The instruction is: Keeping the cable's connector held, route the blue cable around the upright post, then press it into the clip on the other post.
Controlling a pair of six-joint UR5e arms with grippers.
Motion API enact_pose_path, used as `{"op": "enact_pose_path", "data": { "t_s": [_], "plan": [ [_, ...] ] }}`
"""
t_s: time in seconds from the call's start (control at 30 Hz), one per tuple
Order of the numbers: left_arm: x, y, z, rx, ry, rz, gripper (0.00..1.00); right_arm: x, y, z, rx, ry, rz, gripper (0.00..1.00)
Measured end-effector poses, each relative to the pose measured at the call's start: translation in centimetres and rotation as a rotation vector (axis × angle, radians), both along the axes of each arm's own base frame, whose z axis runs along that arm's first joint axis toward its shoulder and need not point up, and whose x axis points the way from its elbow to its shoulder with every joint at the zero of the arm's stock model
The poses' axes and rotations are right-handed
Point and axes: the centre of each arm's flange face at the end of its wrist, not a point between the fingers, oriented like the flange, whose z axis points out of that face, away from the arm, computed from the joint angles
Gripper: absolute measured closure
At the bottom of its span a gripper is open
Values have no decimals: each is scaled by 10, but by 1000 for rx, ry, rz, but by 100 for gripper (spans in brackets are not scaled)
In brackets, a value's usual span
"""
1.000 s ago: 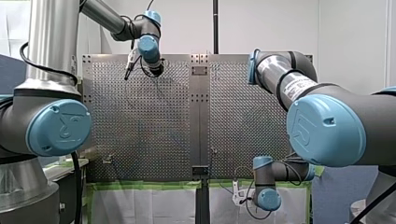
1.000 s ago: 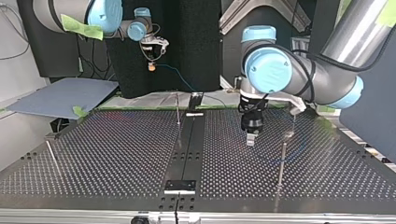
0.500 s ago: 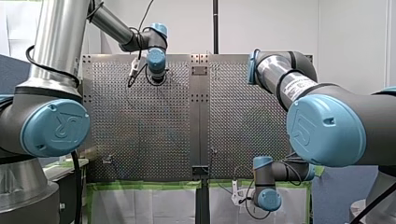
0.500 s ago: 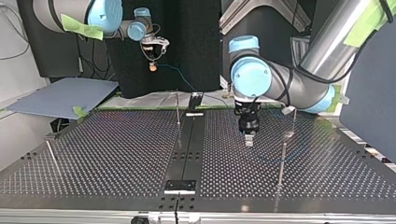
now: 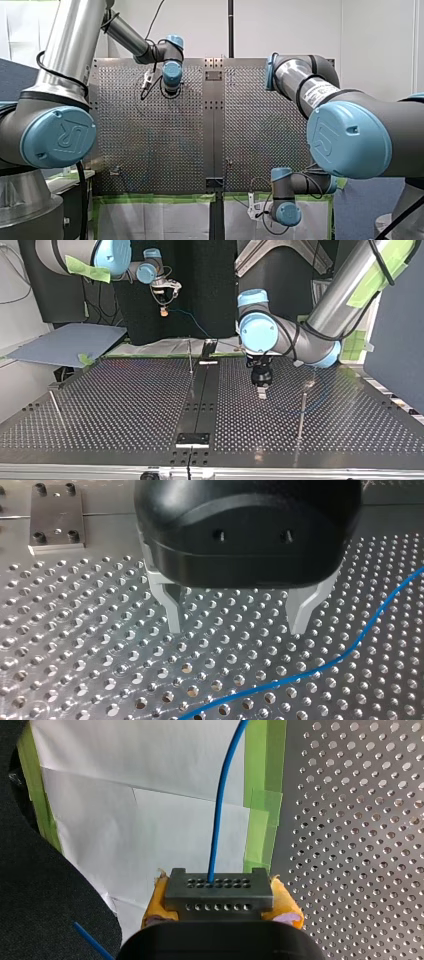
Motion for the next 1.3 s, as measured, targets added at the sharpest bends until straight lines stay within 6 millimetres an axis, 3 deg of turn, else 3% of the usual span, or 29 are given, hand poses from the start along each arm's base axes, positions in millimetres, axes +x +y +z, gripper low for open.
{"op": "enact_pose_path", "data": {
  "t_s": [0.27,0.73,0.97,1.3],
  "plan": [
    [16,-8,-11,40,9,23,0,0,0,0,-2,-2,-1,100],
    [21,0,-11,169,6,122,0,0,-1,0,-3,-9,-4,100],
    [29,-10,-34,248,35,87,0,0,-1,0,-4,-10,-4,100],
    [36,-6,-41,287,32,118,0,0,-1,-1,-4,-12,-4,100]
  ]
}}
